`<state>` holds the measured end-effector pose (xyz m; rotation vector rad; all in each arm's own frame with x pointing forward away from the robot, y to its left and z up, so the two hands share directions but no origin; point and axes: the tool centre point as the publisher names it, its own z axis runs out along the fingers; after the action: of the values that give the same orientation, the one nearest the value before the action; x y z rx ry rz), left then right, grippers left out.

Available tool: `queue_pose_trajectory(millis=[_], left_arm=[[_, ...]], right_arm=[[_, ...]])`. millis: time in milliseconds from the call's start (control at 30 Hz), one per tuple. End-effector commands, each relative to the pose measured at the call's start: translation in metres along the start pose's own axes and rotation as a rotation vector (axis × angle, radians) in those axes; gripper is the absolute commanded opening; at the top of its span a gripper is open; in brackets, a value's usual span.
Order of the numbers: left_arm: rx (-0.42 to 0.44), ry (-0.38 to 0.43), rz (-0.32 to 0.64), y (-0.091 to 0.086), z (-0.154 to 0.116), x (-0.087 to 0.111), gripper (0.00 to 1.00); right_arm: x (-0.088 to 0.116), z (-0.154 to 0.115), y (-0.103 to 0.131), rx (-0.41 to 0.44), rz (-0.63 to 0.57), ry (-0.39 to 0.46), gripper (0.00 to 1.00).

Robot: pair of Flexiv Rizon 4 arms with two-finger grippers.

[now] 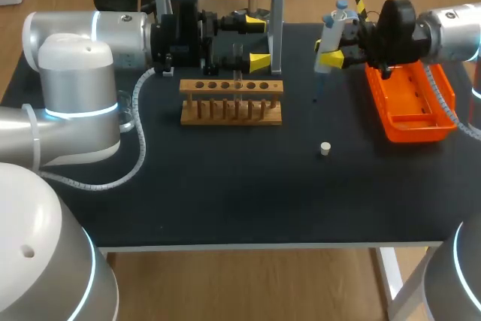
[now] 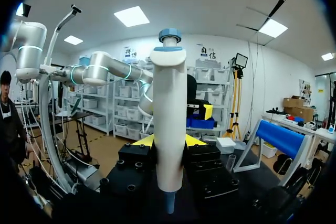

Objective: Invert the test tube, pick up the pipette, mount the tip to pipette, aspirate from beaker and dispense into the tube, eject the tip, return the pipette, and cap with the stopper.

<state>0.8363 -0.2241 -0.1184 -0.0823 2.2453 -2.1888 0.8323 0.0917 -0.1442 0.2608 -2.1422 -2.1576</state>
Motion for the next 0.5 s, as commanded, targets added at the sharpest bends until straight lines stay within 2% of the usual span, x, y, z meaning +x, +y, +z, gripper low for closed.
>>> queue_pose_trajectory(millis=[33,233,500], left_arm=[[-0.003,0.000,-0.001,-0.001,0.000,0.000,1.00],[-0.003,0.000,-0.001,-0.001,0.000,0.000,1.00],[-0.003,0.000,-0.001,-0.001,0.000,0.000,1.00]], right_arm=[[0.000,-0.001,0.000,0.001,0.000,0.001,0.00],[-0.004,0.009,-0.002,-0.013,0.036,-0.047,0.00],[-0.005,0.032,-0.007,-0.008,0.056,-0.036,0.00]])
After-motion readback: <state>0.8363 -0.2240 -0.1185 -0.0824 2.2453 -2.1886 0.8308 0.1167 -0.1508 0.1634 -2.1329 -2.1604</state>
